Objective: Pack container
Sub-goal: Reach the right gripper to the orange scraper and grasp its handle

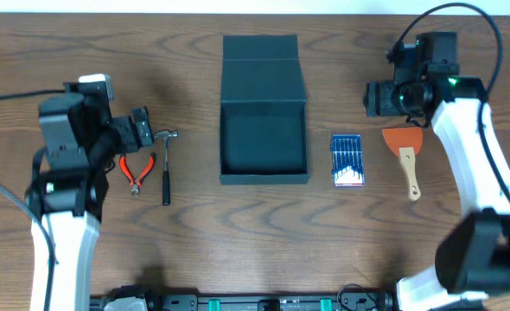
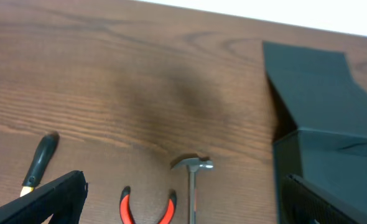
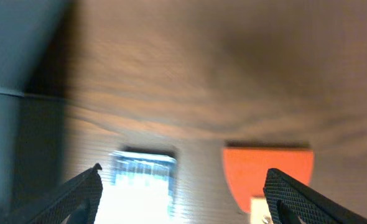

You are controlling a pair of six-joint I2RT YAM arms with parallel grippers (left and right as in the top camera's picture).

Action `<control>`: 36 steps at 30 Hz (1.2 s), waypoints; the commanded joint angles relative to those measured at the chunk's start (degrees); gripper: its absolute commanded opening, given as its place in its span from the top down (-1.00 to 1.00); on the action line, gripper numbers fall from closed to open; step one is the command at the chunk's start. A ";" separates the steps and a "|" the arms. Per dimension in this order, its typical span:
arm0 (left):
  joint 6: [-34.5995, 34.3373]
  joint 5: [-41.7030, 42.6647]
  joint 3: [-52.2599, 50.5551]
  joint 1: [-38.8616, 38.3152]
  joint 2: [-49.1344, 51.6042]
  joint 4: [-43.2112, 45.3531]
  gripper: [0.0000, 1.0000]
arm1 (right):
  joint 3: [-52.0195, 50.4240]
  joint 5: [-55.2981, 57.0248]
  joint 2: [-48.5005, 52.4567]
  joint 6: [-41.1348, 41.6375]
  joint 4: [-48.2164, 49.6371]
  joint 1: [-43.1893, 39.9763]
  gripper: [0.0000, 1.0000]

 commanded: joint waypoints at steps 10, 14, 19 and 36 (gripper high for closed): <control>0.59 -0.52 1.79 1.36 10.69 -0.11 -0.97 | 0.50 5.42 8.50 -3.28 -6.21 -8.76 -0.76; 0.59 -0.52 1.77 1.36 12.41 -0.09 -0.97 | -0.11 5.64 9.94 -3.34 -7.48 -9.66 -0.65; 0.59 -0.52 1.77 1.36 13.92 0.13 -0.97 | -1.64 5.64 11.04 -4.39 -8.26 -9.75 -0.52; 0.57 -0.50 1.77 1.36 16.11 0.02 -0.97 | -14.12 9.33 11.39 -2.62 2.01 -9.90 -0.59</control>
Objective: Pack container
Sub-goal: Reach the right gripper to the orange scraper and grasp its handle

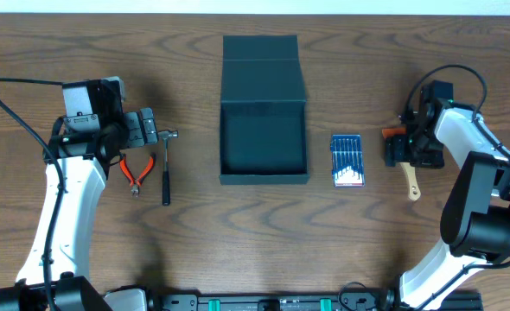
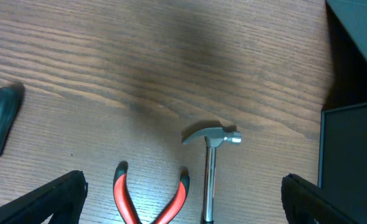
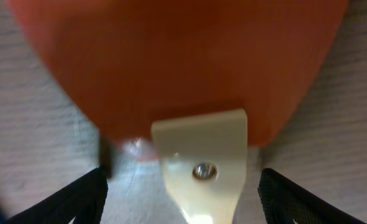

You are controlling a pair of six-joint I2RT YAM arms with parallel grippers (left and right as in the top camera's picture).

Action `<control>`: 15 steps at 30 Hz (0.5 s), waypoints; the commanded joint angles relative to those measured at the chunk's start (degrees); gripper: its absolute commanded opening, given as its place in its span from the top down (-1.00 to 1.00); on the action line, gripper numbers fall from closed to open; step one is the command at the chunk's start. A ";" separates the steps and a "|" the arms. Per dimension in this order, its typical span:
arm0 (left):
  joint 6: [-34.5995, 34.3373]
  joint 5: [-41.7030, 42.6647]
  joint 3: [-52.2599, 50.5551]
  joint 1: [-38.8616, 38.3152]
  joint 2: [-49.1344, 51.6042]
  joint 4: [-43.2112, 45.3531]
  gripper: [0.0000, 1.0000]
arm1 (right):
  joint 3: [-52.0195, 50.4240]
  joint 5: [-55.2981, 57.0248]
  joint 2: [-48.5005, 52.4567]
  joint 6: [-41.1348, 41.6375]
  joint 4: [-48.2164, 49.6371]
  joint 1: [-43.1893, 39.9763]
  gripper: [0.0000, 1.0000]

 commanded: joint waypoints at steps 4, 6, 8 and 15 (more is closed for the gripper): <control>0.57 -0.33 1.25 0.31 0.37 -0.20 -0.97 | -1.99 1.14 0.72 1.66 3.65 -0.63 -0.59; 0.57 -0.33 1.25 0.31 0.37 -0.46 -0.97 | -2.01 1.18 0.72 1.57 4.13 -0.66 -0.54; 0.57 -0.33 1.25 0.31 0.37 -1.01 -0.97 | -2.01 1.09 0.72 0.96 4.98 -0.74 -0.47; 0.57 -0.33 1.25 0.28 0.37 -1.86 -0.97 | -2.03 -0.33 1.14 0.98 5.09 -1.14 -0.19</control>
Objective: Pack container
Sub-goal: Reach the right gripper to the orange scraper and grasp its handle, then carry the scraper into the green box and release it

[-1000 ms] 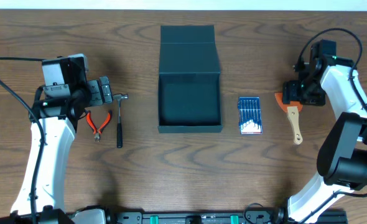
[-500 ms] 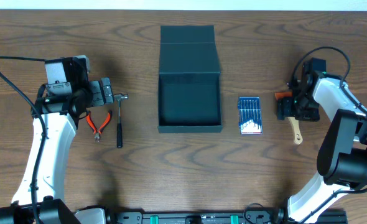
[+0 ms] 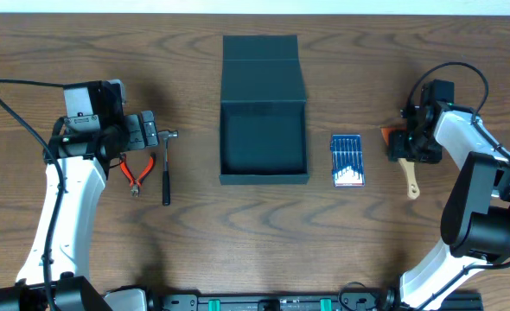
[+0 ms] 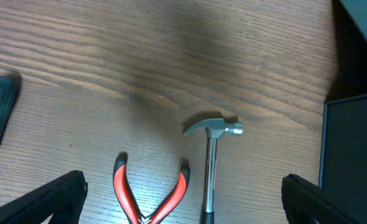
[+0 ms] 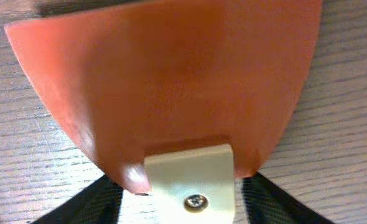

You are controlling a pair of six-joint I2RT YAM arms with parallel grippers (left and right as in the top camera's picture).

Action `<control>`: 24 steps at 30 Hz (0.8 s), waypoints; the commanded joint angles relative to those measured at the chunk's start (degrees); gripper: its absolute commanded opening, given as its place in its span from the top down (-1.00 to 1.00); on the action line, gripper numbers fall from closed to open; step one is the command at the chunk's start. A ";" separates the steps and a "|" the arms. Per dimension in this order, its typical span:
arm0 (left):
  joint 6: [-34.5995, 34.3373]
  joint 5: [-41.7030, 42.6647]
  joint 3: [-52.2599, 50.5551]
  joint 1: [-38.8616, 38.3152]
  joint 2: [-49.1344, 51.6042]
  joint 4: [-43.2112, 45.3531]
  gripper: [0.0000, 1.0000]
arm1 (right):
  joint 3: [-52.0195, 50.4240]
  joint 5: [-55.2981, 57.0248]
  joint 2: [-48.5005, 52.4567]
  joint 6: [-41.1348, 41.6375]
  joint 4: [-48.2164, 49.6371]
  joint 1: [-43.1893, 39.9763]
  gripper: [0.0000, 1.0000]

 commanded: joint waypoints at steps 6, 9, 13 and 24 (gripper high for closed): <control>0.57 -0.33 1.25 0.31 0.37 -0.13 -0.97 | -1.25 0.09 1.55 0.09 -0.35 -0.92 0.30; 0.57 -0.33 1.25 0.31 0.37 -0.13 -0.97 | -1.14 -0.76 1.53 0.11 -0.33 -0.87 0.46; 0.57 -0.33 1.25 0.31 0.37 -0.13 -0.97 | 2.27 -2.27 0.28 1.03 -3.91 -0.46 0.60; 0.55 -0.31 1.25 0.28 0.37 -0.13 -0.97 | 30.32 -9.31 -7.50 -7.48 -17.97 16.57 0.97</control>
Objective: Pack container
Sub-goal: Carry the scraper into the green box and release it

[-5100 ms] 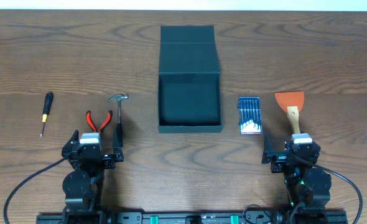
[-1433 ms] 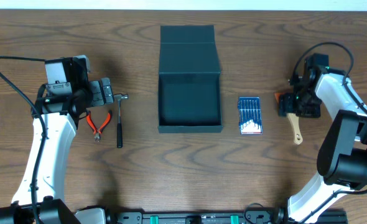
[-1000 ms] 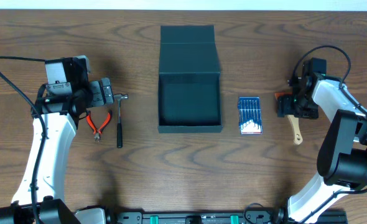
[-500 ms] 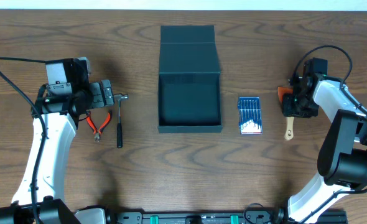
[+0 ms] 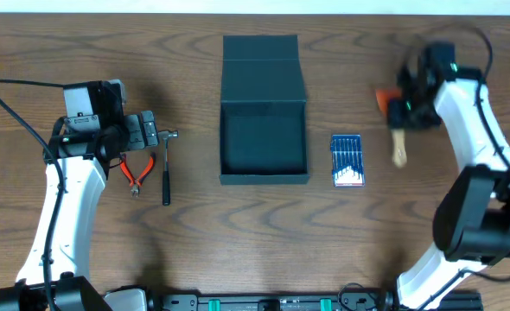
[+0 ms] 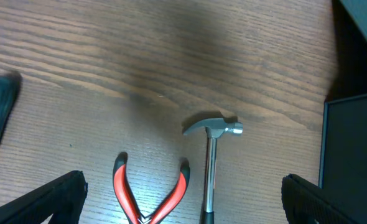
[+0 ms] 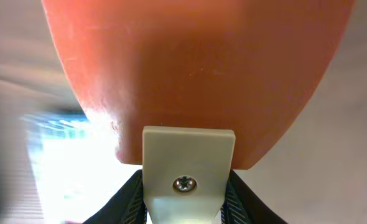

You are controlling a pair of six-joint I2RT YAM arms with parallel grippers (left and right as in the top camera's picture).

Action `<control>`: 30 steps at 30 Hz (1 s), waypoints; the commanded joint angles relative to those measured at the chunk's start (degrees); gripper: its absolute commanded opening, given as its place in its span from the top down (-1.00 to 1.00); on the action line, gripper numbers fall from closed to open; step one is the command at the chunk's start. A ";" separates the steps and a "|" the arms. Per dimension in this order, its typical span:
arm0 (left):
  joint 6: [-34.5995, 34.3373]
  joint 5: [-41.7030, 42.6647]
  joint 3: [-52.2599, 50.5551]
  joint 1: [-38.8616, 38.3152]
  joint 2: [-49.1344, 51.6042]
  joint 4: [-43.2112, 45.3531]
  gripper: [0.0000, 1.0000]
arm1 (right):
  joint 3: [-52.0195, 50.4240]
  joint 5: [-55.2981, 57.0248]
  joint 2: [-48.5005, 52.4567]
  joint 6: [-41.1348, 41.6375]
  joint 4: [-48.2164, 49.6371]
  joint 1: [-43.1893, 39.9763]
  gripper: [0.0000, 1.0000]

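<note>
The open dark box (image 5: 264, 142) stands mid-table with its lid folded back. My right gripper (image 7: 188, 196) is shut on the pale handle of the orange scraper (image 7: 196, 74), which hangs lifted and blurred right of the box (image 5: 399, 121). The blue bit set (image 5: 348, 160) lies between box and scraper. My left gripper (image 6: 182, 208) hangs open over the red pliers (image 6: 149, 193) and the small hammer (image 6: 210, 158); the pliers (image 5: 137, 171) and the hammer (image 5: 165, 164) lie left of the box.
A green-handled tool lies at the left edge of the left wrist view. The box wall (image 6: 354, 155) stands at that view's right edge. Cables trail from both arms.
My right gripper has closed fully on the scraper's handle and lifted it off the table, farther back and up. The left arm has not moved.
My right gripper first hovered open above the scraper and bit set, while the left arm hung near the hammer. It then came down around the scraper's handle, tightened on it, and now holds it raised. The left gripper settled over the pliers and hammer and stayed.
</note>
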 commanded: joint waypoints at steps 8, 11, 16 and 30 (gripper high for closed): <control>0.55 -0.31 1.25 0.31 0.37 -0.11 -0.97 | 11.19 -10.78 -3.89 -29.94 0.61 25.90 0.98; 0.57 -0.33 1.25 0.31 0.37 -0.11 -0.97 | 11.17 -10.40 -1.62 -40.92 0.11 29.66 0.98; 0.57 -0.31 1.25 0.31 0.37 -0.11 -0.97 | 11.17 -10.64 3.74 -51.91 -0.17 32.20 0.99; 0.57 -0.33 1.25 0.31 0.37 -0.11 -0.97 | 11.17 -9.75 18.16 -64.26 0.24 32.17 0.98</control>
